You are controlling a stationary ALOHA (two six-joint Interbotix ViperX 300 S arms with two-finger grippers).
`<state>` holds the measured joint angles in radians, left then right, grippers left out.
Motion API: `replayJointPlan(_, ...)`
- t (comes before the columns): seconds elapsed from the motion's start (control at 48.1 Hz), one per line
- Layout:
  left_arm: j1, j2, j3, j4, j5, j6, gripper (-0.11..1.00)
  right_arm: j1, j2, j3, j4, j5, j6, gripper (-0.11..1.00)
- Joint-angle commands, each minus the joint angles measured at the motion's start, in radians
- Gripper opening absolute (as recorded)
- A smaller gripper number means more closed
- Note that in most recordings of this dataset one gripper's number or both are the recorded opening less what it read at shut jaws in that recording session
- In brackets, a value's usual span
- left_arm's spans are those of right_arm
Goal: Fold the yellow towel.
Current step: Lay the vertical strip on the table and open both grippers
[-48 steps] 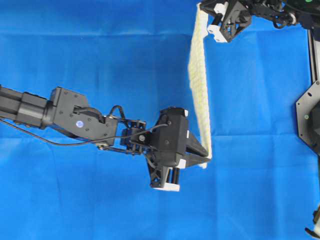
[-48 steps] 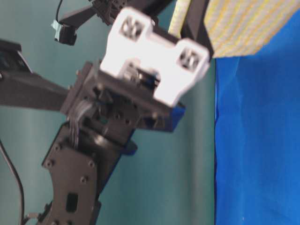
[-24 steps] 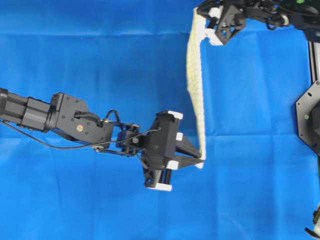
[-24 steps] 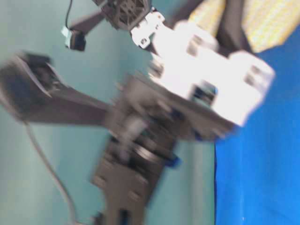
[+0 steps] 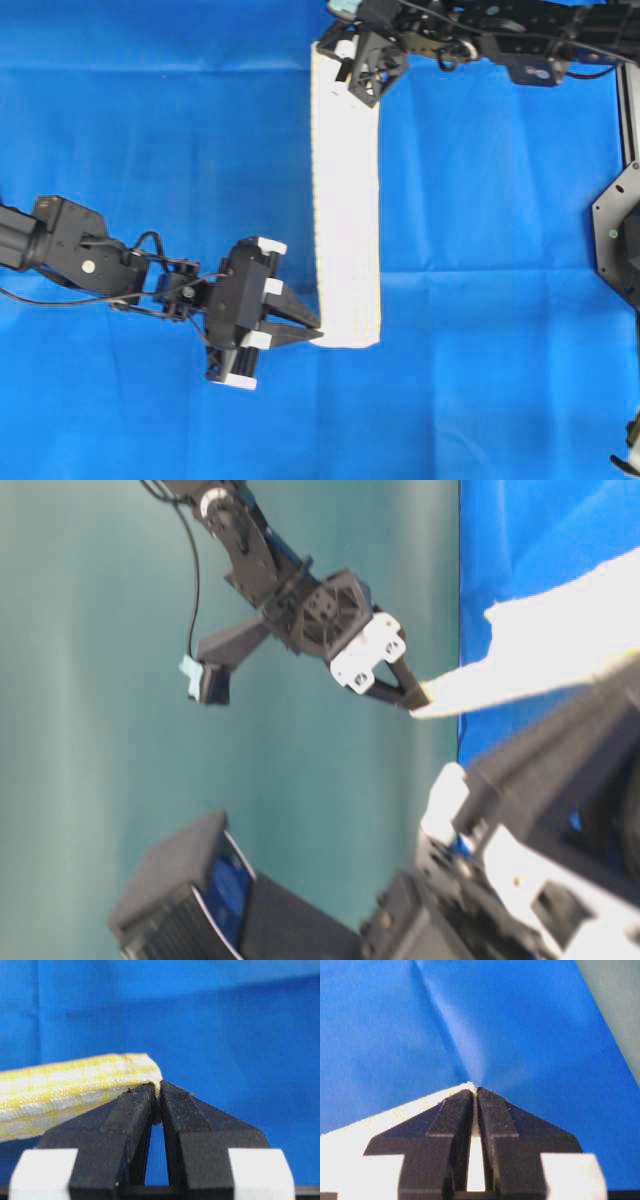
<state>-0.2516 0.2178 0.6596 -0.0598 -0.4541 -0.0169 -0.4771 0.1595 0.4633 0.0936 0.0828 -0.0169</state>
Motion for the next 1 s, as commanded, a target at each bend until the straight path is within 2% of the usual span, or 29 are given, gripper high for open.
replayJointPlan(0.0,-0.014,-0.044,0.012,-0.002,-0.009,-0.017,0.03,0.002,0.0,-0.038,-0.003,-0.012,0.002,0.02)
replayJointPlan(0.354,0.0,-0.044,0.017,-0.002,0.009,-0.029,0.04,0.014,0.015,-0.044,-0.002,-0.012,-0.006,0.03)
replayJointPlan(0.416,0.005,-0.044,0.014,-0.002,0.017,-0.031,0.07,0.02,0.015,-0.044,-0.003,-0.011,-0.011,0.03)
replayJointPlan(0.479,0.009,-0.043,0.009,-0.002,0.017,-0.031,0.2,0.025,0.014,-0.044,-0.008,-0.009,-0.021,0.04)
replayJointPlan(0.52,0.011,-0.043,0.005,0.0,0.017,-0.032,0.31,0.031,0.015,-0.043,-0.009,-0.008,-0.031,0.09)
replayJointPlan(0.645,0.015,-0.052,0.003,-0.002,0.031,-0.028,0.67,0.043,0.012,-0.044,-0.011,-0.008,-0.057,0.43)
replayJointPlan(0.687,0.018,-0.063,0.005,-0.002,0.048,-0.028,0.73,0.046,0.008,-0.044,-0.011,-0.006,-0.066,0.55)
replayJointPlan(0.749,0.028,-0.097,0.006,-0.002,0.092,-0.028,0.69,0.049,-0.005,-0.044,-0.011,0.0,-0.078,0.72)
replayJointPlan(0.791,0.035,-0.124,0.008,0.0,0.123,-0.028,0.65,0.051,-0.015,-0.043,-0.011,0.006,-0.086,0.75)
replayJointPlan(0.874,0.049,-0.184,0.008,0.0,0.192,-0.02,0.59,0.052,-0.049,-0.037,-0.011,0.017,-0.1,0.72)
replayJointPlan(0.978,0.074,-0.261,0.008,0.005,0.264,-0.014,0.59,0.058,-0.112,-0.014,-0.011,0.029,-0.112,0.66)
